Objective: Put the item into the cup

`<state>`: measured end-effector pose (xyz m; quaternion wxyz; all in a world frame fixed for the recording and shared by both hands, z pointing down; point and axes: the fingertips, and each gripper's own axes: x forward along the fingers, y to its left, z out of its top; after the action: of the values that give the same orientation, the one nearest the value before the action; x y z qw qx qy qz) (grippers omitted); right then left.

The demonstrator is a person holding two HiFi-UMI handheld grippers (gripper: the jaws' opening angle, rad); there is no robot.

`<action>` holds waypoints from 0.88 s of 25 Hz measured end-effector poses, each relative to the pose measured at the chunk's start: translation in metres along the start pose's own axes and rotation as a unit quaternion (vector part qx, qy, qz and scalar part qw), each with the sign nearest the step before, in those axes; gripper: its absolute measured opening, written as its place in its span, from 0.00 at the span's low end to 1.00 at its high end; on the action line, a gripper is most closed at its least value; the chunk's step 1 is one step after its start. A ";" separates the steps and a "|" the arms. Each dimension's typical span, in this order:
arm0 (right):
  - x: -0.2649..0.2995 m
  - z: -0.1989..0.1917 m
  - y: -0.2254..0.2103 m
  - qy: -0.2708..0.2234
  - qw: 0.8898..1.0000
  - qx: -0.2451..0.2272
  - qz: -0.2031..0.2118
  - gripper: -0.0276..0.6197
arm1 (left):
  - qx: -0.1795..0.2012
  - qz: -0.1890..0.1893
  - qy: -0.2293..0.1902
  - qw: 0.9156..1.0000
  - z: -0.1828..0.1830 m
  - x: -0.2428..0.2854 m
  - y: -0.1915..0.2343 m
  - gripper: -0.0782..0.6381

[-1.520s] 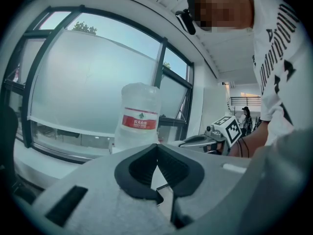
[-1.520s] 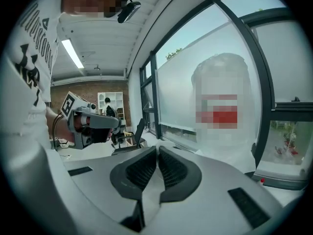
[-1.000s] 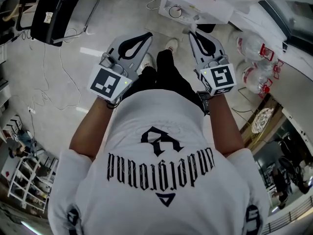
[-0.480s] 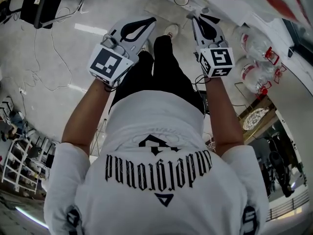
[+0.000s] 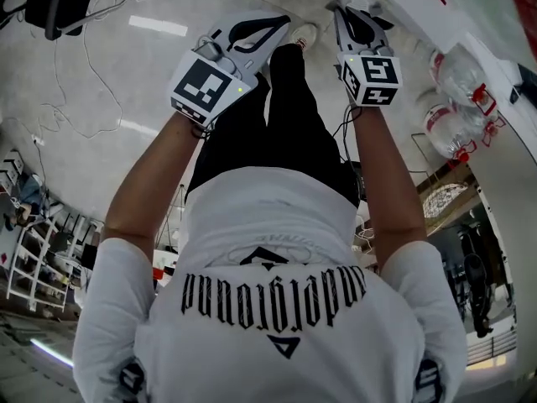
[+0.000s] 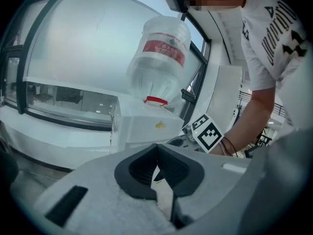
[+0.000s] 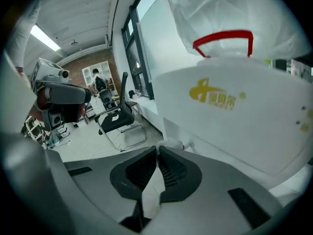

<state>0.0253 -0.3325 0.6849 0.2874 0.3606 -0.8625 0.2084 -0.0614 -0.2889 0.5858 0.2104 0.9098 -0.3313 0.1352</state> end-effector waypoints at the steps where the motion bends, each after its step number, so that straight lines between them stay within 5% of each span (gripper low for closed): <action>1: 0.008 -0.006 -0.001 0.005 1.000 0.005 0.000 0.08 | -0.001 -0.003 -0.001 1.000 -0.004 0.004 0.003 0.13; 22: 0.108 -0.097 -0.047 0.080 0.997 0.000 -0.009 0.08 | -0.020 0.009 0.018 1.000 -0.078 0.056 0.057 0.13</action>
<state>0.0315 -0.3622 0.8342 0.3576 0.3500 -0.8335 0.2343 -0.0652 -0.3219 0.6923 0.2330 0.8997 -0.3384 0.1473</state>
